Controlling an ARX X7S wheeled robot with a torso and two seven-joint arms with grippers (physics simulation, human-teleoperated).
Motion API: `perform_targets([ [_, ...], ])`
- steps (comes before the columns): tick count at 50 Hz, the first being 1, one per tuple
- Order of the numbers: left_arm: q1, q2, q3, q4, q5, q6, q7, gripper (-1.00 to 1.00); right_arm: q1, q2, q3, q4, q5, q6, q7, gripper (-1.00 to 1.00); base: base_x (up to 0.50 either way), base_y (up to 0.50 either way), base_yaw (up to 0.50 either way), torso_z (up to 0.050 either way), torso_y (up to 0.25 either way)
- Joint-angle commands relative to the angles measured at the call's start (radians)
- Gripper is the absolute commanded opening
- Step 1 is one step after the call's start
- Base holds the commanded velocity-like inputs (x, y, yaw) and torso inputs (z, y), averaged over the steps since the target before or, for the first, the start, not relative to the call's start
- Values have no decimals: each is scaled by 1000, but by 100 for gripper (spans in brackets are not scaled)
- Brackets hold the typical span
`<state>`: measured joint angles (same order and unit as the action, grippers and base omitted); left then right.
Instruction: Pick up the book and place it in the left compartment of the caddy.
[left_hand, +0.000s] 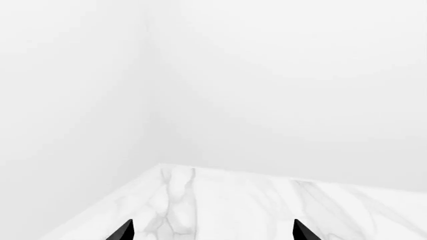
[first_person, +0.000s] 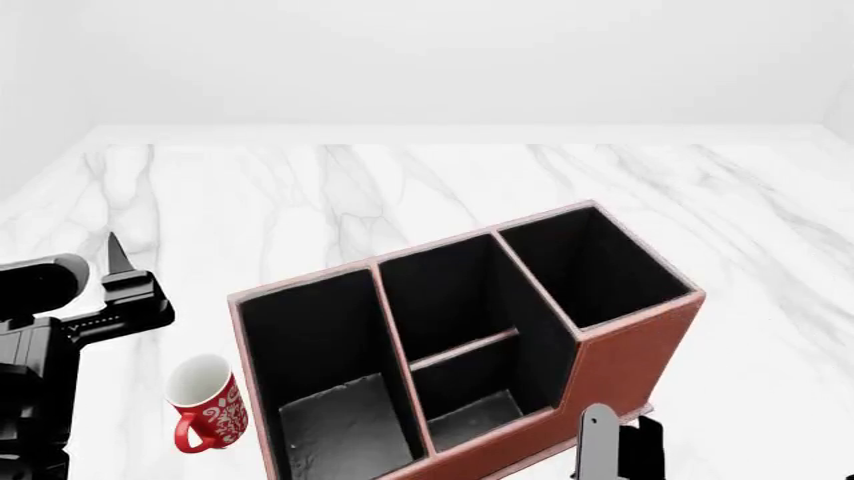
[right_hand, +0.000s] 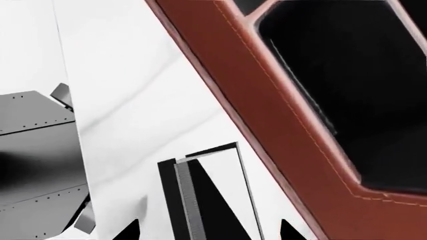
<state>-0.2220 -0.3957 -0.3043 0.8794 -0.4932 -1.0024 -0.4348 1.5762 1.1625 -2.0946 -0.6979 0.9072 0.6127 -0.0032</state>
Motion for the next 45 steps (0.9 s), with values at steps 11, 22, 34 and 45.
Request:
perform_targets([
  [11, 6, -7, 0, 1, -8, 6, -10, 100, -78, -40, -14, 91, -13, -52, -3, 100, 0, 0, 0, 0, 0],
  [22, 4, -9, 10, -5, -10, 11, -15, 100, -94, -29, -25, 70, -52, -81, -13, -100, 0, 0, 0, 0, 0],
  [34, -5, -14, 10, -2, -21, 4, -22, 100, -50, 23, 29, 11, -17, -132, 3, -100, 0, 0, 0, 0, 0],
  [45, 5, -16, 6, -5, -25, 16, -24, 100, 70, 124, 80, -216, 59, -75, -12, -100, 0, 0, 0, 0, 0],
])
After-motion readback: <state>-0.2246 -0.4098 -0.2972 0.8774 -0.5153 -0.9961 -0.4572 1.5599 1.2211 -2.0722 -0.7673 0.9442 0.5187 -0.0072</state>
